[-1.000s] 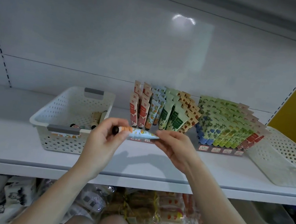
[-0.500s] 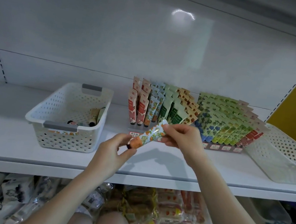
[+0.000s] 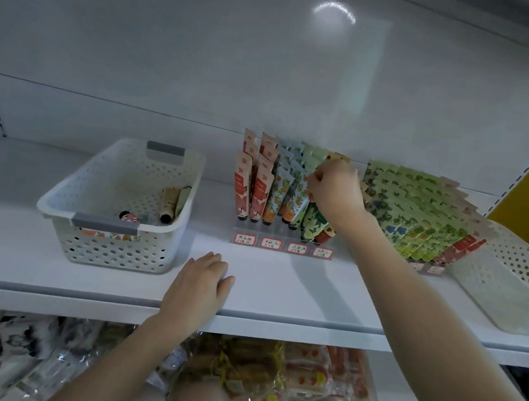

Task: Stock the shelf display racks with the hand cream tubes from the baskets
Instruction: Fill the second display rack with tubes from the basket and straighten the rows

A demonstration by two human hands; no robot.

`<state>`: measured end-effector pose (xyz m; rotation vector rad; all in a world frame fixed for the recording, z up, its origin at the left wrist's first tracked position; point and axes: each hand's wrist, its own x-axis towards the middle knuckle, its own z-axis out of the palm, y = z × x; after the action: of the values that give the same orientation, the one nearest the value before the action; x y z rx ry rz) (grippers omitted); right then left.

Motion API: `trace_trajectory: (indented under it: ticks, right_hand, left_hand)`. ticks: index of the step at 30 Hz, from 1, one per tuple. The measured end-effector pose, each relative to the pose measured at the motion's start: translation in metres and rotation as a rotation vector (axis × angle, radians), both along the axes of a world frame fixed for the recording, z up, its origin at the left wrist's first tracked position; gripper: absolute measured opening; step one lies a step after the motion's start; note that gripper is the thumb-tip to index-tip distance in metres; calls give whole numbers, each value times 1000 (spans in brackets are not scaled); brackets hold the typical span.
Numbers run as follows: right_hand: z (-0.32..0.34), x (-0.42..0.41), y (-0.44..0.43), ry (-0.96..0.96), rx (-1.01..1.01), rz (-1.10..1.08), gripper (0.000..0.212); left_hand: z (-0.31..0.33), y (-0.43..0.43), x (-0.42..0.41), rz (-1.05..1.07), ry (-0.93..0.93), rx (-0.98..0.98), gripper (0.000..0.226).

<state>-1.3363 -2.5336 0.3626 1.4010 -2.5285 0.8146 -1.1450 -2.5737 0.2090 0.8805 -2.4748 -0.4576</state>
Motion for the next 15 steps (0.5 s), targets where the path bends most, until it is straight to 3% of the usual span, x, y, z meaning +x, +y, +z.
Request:
trace_trajectory:
  ticks: [8, 15]
  right_hand:
    - [-3, -9, -29, 5, 176, -94, 22]
    - [-7, -9, -41, 128, 250, -136, 18]
  left_hand:
    - [-6, -4, -1, -31, 17, -72, 20]
    - [-8, -5, 0, -11, 45, -95, 14]
